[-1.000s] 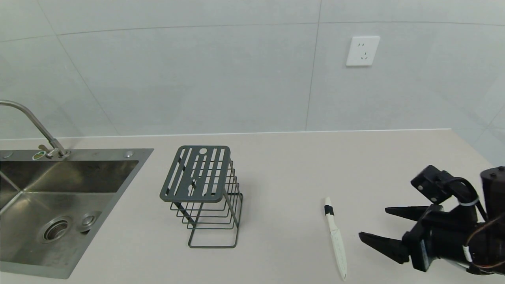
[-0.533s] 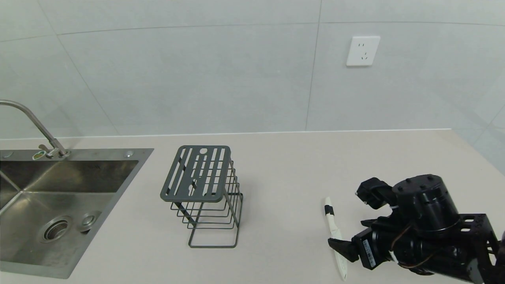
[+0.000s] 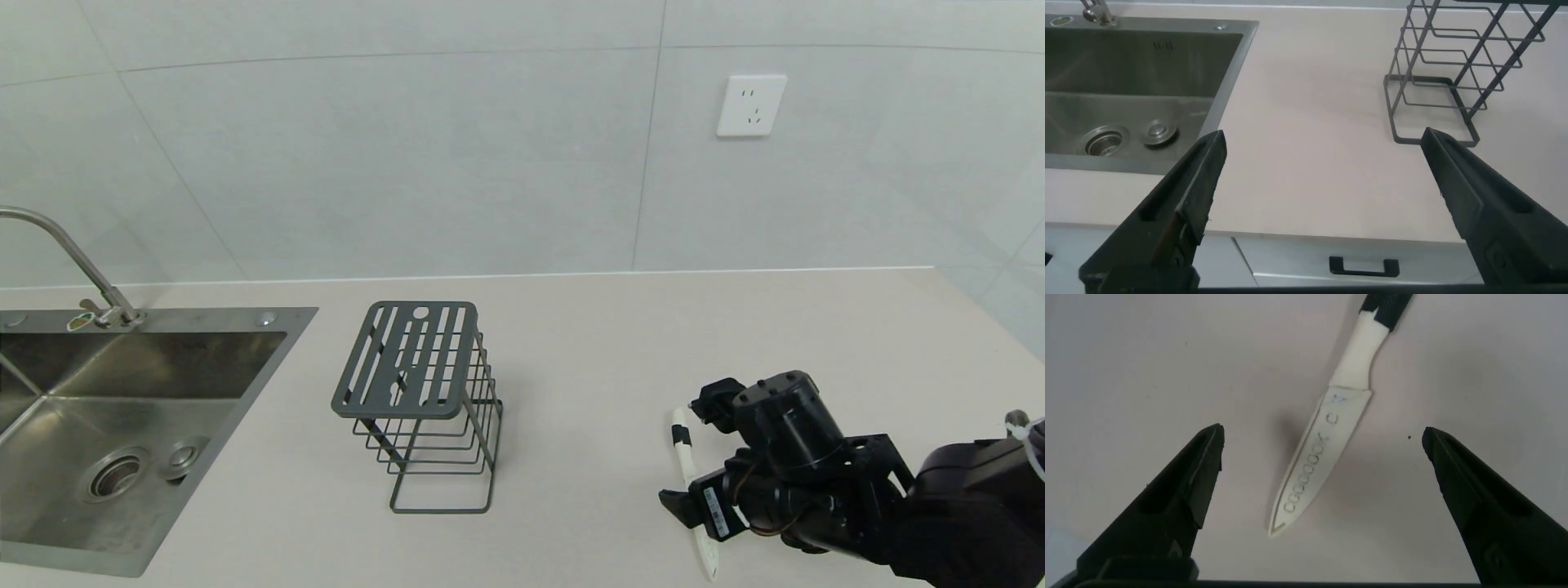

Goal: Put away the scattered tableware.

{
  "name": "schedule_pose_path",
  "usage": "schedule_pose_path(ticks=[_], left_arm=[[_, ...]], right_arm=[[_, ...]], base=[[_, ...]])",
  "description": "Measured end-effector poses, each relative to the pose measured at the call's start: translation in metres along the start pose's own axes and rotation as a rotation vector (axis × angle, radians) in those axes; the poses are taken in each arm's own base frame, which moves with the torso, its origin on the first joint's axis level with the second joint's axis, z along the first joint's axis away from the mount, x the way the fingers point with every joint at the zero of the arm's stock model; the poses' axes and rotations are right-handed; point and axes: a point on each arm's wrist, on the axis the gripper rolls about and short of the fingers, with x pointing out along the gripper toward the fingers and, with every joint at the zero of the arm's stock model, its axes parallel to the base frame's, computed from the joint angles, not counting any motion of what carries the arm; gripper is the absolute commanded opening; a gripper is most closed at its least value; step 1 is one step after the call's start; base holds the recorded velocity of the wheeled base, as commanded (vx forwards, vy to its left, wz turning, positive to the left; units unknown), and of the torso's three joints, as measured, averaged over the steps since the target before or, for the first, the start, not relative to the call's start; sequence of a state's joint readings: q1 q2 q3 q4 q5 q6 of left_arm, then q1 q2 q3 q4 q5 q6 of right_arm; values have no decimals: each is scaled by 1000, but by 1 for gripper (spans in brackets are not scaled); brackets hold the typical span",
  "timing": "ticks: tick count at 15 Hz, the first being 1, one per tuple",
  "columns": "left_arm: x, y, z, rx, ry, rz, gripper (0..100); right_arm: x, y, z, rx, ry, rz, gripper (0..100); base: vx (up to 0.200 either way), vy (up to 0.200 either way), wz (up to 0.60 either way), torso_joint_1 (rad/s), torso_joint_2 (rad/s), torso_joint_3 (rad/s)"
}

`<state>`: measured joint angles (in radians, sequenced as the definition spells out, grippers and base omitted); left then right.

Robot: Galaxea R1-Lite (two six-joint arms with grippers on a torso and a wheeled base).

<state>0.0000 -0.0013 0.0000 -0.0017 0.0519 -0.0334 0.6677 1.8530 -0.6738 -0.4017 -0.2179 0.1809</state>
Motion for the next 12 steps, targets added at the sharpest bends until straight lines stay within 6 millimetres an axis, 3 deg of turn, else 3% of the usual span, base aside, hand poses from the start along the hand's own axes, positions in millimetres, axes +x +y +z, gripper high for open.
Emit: schedule_pose_path(ticks=[5,12], left_arm=[[0,0,0,0,0,0,100],[0,0,0,0,-1,0,100]], right_arm=[[24,0,-3,4,45,-25,100],[40,1,5,4,32,-54,100]], base=[[0,0,0,0,0,0],[0,0,0,0,0,0]])
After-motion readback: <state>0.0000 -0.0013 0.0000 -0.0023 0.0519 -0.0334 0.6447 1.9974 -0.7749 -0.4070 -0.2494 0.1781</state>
